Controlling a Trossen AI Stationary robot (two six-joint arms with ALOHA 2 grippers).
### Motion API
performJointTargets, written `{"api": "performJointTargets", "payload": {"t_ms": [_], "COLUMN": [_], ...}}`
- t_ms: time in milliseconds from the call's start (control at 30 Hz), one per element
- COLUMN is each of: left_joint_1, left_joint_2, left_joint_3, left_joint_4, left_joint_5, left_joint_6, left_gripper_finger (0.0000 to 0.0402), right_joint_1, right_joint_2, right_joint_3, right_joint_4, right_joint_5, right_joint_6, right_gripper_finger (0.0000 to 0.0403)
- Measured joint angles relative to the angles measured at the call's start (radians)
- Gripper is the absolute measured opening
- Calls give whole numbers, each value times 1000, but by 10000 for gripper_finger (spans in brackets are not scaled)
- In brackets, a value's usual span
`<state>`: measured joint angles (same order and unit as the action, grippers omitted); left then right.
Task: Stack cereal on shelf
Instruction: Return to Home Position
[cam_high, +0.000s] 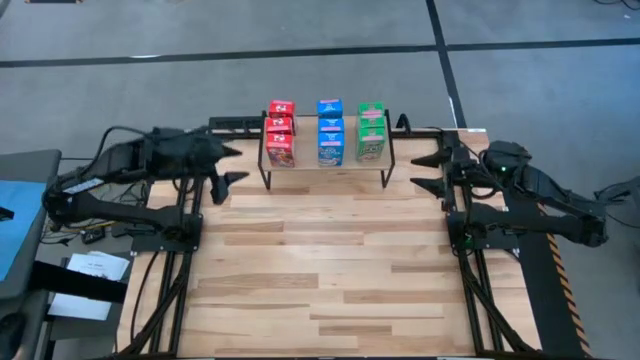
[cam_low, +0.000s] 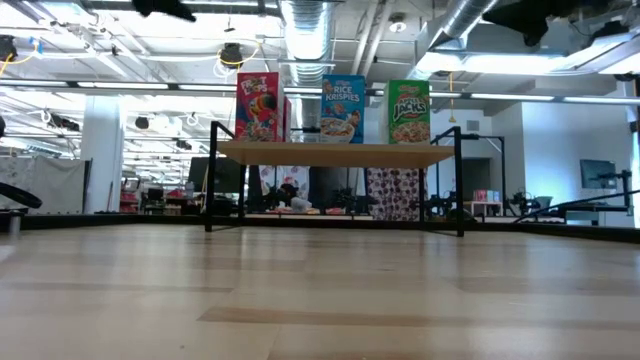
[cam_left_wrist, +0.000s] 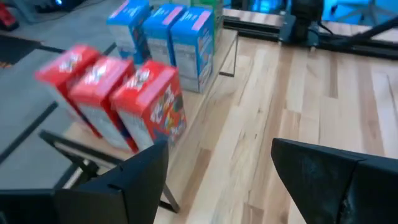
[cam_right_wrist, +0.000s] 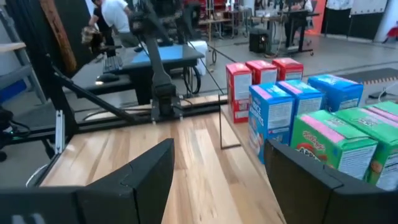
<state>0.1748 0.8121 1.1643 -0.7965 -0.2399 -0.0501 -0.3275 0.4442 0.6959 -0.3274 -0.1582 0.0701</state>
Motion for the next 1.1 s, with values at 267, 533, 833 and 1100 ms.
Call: {"api": "performJointTargets", "payload": {"t_ms": [267, 533, 833, 1100], "left_joint_1": [0, 0, 1, 1], "left_joint_2": [-253, -496, -701, -812], "left_joint_3": [-363, -645, -821, -964], "left_joint_4": [267, 381, 466, 489], "left_joint_5": [45, 63, 67, 51], "left_joint_6": [-93, -218, -246, -247], "left_gripper_finger": [276, 276, 276, 276], "right_joint_1": [0, 2, 2, 2], "right_joint_2": [-153, -315, -441, -437], "right_joint_3": [-180, -342, -460, -459], "right_joint_4": [116, 156, 158, 151], "right_joint_5": [0, -24, -27, -31], "right_joint_6": [92, 155, 238, 291], "right_gripper_finger": [269, 269, 269, 269]}}
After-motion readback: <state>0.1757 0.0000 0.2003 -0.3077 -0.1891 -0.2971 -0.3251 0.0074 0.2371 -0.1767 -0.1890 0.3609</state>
